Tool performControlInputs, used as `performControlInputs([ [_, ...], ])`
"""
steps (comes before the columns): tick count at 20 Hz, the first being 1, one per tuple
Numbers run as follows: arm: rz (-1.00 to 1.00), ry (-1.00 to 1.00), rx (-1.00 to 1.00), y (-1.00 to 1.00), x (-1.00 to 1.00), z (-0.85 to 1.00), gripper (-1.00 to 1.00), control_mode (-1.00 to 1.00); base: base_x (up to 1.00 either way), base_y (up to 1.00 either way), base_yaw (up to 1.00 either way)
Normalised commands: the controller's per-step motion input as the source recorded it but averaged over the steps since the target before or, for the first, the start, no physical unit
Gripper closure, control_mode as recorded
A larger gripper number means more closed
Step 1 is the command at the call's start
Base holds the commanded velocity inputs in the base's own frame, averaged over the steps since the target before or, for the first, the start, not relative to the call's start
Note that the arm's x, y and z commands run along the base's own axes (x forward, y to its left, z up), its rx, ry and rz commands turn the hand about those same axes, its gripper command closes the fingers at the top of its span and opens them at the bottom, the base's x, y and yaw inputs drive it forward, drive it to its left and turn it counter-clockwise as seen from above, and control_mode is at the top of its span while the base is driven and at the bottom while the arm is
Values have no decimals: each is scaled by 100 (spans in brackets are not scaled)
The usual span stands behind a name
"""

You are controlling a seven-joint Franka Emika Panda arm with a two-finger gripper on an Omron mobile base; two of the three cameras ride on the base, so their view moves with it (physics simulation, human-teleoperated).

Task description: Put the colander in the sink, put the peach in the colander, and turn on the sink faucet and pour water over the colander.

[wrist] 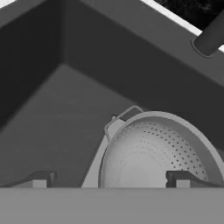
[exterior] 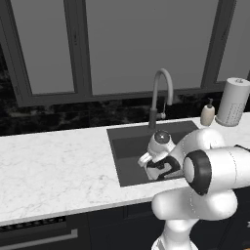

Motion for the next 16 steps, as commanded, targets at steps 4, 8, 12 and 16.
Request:
performControlInputs([
  [4, 0, 3, 2, 11, 0, 100, -100, -100, 0, 0, 0],
  [8, -1, 15, 9, 3, -12, 100, -100, -100, 0, 0, 0],
  [12, -9, 34, 19, 0, -56, 81, -100, -100, 0, 0, 0],
  [16, -24, 29, 19, -16, -81, 30, -100, -100, 0, 0, 0],
])
